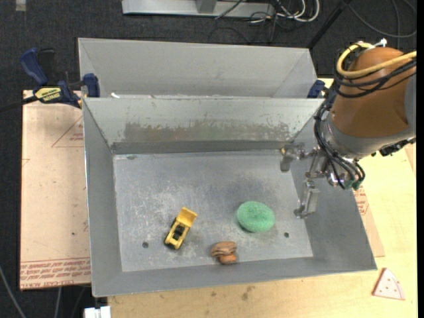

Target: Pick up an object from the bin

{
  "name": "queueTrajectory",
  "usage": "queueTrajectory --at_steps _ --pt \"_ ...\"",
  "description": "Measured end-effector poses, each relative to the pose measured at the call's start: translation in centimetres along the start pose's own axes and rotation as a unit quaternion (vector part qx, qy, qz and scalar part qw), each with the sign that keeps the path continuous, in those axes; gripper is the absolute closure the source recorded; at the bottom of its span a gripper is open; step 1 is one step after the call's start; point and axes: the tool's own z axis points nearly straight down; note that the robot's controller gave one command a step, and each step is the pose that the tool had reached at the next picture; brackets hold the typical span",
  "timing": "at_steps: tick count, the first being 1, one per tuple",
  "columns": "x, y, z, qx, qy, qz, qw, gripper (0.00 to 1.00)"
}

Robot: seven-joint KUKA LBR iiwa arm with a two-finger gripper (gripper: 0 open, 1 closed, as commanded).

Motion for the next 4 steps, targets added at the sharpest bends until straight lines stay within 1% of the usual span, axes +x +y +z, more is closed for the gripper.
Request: queueTrajectory --at_steps 1,2,3,4 --pt "-0.1 0.0 -0.4 0.001 -0.0039 -0.001 1.0 0.0" --pt "0.6 2.0 2.8 0.002 -0.0071 -0.031 0.9995 0.0" --pt "-2.5 4.4 7.0 0.0 -0.0059 -0.012 0.9999 0.0" --pt "1.0 4.2 9.0 0.0 -0.0042 -0.078 0.997 0.0"
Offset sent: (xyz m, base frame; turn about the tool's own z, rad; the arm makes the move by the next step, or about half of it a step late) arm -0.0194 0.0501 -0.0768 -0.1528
